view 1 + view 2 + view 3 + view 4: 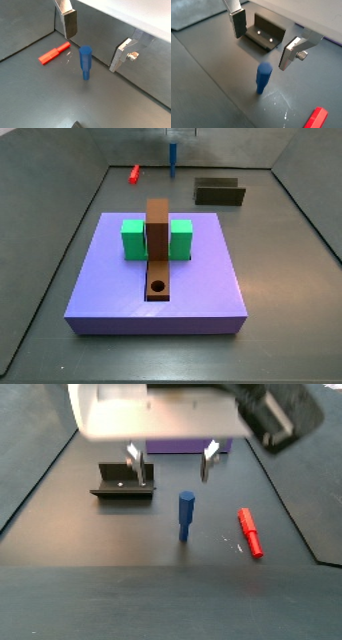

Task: Pick up the blue object. Move up. Move to above the board. Insert the blue object.
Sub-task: Pick up the blue object.

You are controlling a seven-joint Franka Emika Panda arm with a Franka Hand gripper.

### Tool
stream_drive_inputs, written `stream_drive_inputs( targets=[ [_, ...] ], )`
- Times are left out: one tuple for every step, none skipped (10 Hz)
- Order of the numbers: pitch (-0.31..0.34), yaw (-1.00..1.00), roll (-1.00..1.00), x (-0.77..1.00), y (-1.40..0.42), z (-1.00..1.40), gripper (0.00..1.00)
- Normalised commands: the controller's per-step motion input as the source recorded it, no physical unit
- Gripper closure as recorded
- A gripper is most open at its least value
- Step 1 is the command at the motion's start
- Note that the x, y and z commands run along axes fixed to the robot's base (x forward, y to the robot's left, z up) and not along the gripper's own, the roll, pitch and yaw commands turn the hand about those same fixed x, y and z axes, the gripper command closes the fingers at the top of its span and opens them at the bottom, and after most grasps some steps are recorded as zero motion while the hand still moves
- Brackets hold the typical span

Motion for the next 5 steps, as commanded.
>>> stream_drive_inputs(
  targets=[
    [0.000,-0.01,-0.14,-0.05,0.21,-0.17,0.00],
    [-0.057,-0.09,-0.15,-0.38,0.21,-0.04,0.00],
    [-0.064,-0.06,-0.17,-0.18,0.11,-0.10,0.00],
    [-0.047,-0.01,-0.12,0.00,0.00,-0.24,0.00],
    [-0.030,-0.03,-0.09,0.00,0.00,-0.28,0.00]
  ],
)
